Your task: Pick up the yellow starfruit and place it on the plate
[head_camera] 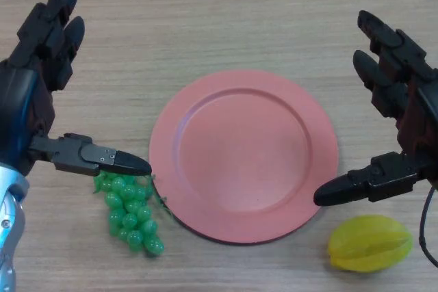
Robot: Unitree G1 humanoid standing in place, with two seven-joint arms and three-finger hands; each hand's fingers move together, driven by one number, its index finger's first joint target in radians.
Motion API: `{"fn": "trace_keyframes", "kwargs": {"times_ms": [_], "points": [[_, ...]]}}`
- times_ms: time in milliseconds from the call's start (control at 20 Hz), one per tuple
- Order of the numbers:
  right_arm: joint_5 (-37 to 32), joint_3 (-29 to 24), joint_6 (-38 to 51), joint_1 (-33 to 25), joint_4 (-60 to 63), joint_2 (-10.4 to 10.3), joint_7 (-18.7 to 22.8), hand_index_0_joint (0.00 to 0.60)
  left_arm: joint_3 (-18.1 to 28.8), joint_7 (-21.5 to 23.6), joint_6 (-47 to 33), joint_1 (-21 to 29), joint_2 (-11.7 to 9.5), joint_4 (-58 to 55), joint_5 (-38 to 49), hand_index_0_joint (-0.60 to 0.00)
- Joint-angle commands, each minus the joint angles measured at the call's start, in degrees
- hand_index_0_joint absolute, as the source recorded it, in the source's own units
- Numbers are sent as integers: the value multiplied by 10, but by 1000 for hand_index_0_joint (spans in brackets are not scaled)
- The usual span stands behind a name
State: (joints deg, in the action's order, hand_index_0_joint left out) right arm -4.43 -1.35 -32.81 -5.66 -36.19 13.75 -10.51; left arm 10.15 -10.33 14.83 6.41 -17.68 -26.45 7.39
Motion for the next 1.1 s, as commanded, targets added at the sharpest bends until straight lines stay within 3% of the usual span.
{"fn": "trace_keyframes", "kwargs": {"times_ms": [50,350,750,1100], "points": [[11,-18,98,-26,-27,9,19,0,46,10,-100,17,-22,-22,18,0],[24,-23,96,-23,-36,12,8,0,47,6,-100,17,-26,-30,22,0],[48,-35,117,16,-57,17,-34,0,55,-7,-97,10,-26,-32,12,0],[54,-68,190,106,-44,13,-140,0,48,-8,-93,14,-27,-31,0,0]]}}
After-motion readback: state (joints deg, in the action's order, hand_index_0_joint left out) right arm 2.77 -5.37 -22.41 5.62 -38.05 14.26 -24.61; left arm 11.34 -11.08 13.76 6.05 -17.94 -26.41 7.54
